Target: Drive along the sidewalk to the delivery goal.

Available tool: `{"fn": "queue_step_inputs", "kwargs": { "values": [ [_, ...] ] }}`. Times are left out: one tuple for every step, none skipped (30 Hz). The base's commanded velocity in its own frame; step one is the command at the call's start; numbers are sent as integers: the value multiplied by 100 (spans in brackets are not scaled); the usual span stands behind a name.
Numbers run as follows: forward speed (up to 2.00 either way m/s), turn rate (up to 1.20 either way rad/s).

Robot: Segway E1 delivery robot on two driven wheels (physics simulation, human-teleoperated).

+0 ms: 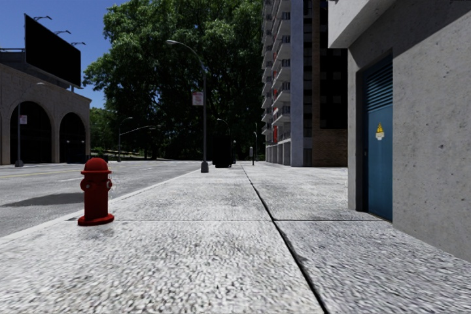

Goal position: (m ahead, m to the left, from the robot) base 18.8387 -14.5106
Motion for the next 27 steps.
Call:
{"fn": "queue_step_inputs", "kwargs": {
  "values": [
    [200, 0],
    [200, 0],
    [200, 0],
    [200, 0],
    [200, 0],
    [200, 0],
    [200, 0],
    [200, 0],
    [200, 0],
    [200, 0],
    [200, 0],
    [200, 0],
    [200, 0],
    [200, 0],
    [200, 0],
    [200, 0],
    [200, 0],
    [200, 0],
    [200, 0],
    [200, 0],
    [200, 0],
    [200, 0],
    [200, 0],
    [200, 0],
    [200, 0],
    [200, 0],
    [200, 0]
  ]
}}
